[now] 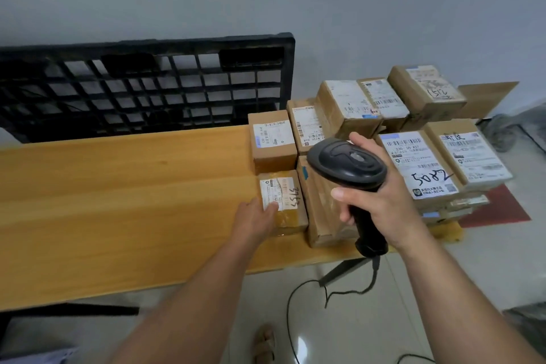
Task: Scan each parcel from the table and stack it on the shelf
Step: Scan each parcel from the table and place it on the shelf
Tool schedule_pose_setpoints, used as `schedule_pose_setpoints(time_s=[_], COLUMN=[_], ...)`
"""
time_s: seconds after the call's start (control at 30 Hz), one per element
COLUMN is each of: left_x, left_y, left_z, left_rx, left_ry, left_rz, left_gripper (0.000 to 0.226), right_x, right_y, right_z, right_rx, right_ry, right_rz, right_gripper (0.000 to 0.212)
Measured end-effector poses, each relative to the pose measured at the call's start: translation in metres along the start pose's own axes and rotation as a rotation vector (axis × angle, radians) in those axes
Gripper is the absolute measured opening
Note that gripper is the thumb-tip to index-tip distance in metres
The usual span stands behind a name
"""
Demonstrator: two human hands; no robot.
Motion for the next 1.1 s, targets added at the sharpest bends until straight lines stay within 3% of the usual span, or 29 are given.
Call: schedule_pose_setpoints(time_s=[0.2, 0.4, 0.63, 0.87, 1.1], left_x=[0.007, 0.007, -0.006, -0.033, -0.068], left_y=[0.001, 0.006, -0.006, -0.031, -0.075], left_z=[-0.006, -0.011, -0.001, -0.006, -0.010], left_rx=[-0.133, -0.161, -0.052, 0.020, 0.113], left_ry=[-0.302, -0.413, -0.483, -0.500, -0.559], left_rz=[-0.037, -0.096, -0.146, 0.022, 0.199], left_gripper=[0.050, 0.056, 0.102, 0.120, 0.114], right_x=[-0.002, -0.002, -0.002, 0.001, 0.005], right_y=[0.004, 0.005, 0.005, -0.014, -0.059], right_z=[0.010, 0.010, 0.008, -0.005, -0.019], right_rx=[0.076, 0.093, 0.072, 0.042, -0.032], right_ry=[0.012, 0.030, 0.008, -0.010, 0.037], right_rz=[-0.014, -0.021, -0.048, -0.107, -0.186], right_gripper=[0.094, 0.093, 0.088, 0.089, 0.091])
Point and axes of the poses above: each hand's wrist, its own y-axis towards the middle knuckle, its own x-axis out of the palm, z = x × y, the point moved 5 cm from there along y, towards the middle knuckle, and after that the axes turned 12 degrees about z, right-handed, at the moved point
